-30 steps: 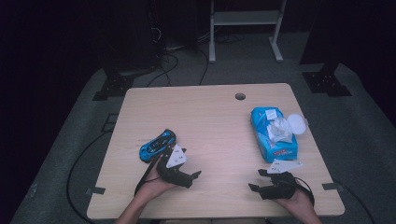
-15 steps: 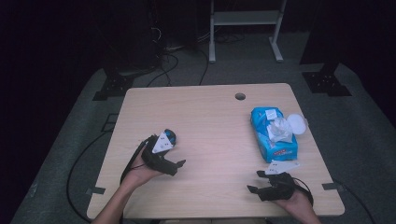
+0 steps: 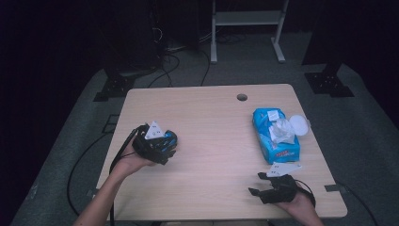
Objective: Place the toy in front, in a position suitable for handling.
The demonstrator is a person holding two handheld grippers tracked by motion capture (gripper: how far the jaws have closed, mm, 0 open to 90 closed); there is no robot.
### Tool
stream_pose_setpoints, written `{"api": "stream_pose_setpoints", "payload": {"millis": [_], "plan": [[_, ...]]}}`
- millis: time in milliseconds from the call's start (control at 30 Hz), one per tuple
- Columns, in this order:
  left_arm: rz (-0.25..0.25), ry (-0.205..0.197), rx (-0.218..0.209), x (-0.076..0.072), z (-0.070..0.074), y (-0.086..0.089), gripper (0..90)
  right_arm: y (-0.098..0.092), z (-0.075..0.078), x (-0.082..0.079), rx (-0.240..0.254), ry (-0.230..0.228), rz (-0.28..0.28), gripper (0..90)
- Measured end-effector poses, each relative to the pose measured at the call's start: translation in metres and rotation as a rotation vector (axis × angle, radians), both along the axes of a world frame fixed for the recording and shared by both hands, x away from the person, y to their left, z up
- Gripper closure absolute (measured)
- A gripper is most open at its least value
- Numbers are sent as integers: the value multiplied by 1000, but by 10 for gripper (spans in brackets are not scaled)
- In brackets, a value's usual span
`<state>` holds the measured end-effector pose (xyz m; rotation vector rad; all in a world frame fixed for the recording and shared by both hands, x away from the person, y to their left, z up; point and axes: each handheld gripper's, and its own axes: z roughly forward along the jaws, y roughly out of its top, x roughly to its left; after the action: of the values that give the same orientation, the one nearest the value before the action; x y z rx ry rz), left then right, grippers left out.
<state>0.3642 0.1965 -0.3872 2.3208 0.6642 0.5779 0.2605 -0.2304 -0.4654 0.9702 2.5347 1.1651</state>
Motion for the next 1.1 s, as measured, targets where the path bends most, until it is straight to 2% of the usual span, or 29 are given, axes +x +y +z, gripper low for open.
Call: {"api": "stream_pose_setpoints", "payload": {"millis": [200,333,400,567,700,1100], "plan": [[25,32,73,16,-4,7,29,1,0,0,-1,5,4,294],[30,74,93,26,-9,10,30,1,-1,0,-4,6,9,296],[28,96,122,32,-12,11,30,2,-1,0,-4,7,10,296],[34,144,126,43,-22,14,35,2,-1,0,-5,13,13,297],[50,190,169,51,-34,17,35,2,-2,0,-9,14,16,297],[56,274,192,64,-50,17,57,3,-4,1,-11,24,19,300]]}}
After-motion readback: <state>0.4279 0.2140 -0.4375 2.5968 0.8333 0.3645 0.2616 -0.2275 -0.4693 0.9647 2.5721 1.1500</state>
